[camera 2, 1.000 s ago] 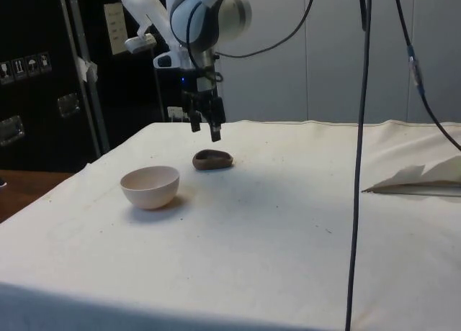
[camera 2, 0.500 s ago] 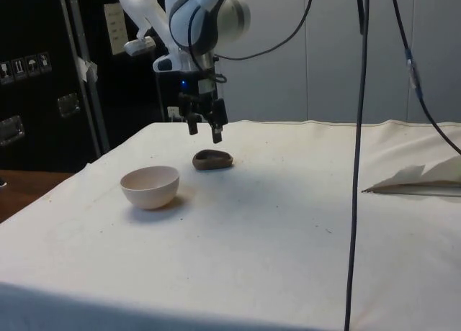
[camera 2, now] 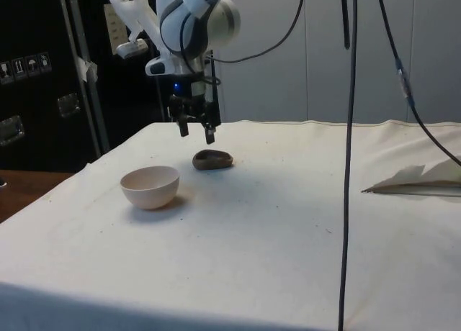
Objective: Pour the coffee beans from the cup into the bowl.
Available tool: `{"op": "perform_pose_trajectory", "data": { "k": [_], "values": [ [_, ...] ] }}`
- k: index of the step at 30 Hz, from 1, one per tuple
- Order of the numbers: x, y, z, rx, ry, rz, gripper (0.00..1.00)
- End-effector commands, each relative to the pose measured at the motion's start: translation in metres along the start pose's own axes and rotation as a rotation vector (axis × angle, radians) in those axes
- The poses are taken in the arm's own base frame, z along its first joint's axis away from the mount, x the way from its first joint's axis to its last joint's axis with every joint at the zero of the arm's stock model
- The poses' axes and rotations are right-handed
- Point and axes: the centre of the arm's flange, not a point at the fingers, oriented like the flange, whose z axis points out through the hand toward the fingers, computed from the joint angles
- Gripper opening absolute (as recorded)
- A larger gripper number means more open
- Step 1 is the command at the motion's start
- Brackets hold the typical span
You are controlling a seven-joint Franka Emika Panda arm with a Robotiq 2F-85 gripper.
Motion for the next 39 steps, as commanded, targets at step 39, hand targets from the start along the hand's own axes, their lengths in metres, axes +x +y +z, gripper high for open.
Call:
{"op": "perform_pose_trajectory", "data": {
  "k": [39],
  "values": [
    [0.014, 0.023, 0.022, 0.073, -0.021, -0.242, 1.00]
  ]
}}
